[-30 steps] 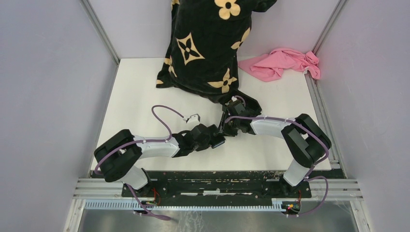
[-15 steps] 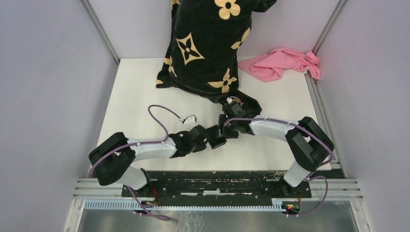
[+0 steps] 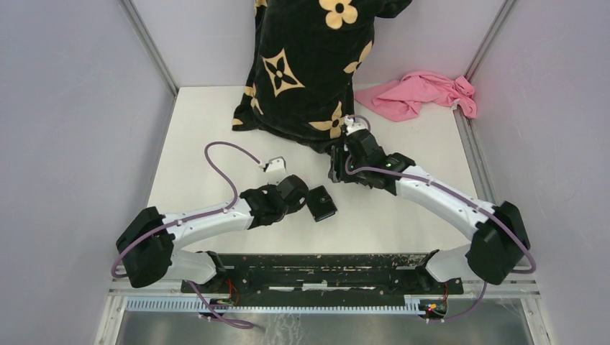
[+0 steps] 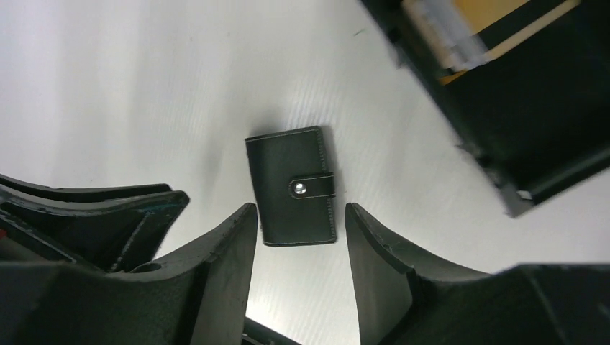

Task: Put the credit cards into the card holder
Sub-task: Reset both arms

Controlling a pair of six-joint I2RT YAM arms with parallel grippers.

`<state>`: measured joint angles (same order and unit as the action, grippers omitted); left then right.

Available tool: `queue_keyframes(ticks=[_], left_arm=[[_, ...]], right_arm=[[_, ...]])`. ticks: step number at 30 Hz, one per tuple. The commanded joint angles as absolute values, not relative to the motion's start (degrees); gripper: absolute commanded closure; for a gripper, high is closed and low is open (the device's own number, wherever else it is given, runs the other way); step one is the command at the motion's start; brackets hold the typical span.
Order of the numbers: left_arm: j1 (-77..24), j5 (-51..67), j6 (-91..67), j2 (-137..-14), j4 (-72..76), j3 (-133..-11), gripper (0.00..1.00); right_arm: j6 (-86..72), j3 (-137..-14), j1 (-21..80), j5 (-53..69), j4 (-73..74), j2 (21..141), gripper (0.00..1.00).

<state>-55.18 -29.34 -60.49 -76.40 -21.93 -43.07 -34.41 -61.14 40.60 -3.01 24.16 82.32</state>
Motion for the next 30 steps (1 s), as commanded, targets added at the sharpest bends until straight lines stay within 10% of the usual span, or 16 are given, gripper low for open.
queue_keyframes(ticks=[1, 10, 15, 19, 30], left_arm=[[-54.8, -36.8, -53.9, -73.5, -25.8, -50.0, 0.65], [-54.5, -48.3, -39.2, -74.3, -27.9, -59.1, 0.51], [-53.3, -53.5, -36.6, -73.1, -25.9, -57.9, 0.19], [-52.1, -56.0, -35.2, -71.8, -24.8, -56.3, 0.03], [-48.9, -55.7, -33.0, -67.9, -22.6, -51.6, 0.01]], right_arm=[[-27.4, -64.4, 38.1, -13.7, 31.3, 74.6, 0.44], [-26.7, -65.0, 35.0, -35.2, 42.1, 67.0, 0.13], [-30.1, -66.3, 34.9, -38.8, 48.7, 68.3, 0.0], [-31.9, -65.5, 34.9, -39.5, 50.3, 67.3, 0.0], [-31.9, -59.7, 34.9, -44.3, 46.1, 60.1, 0.0]])
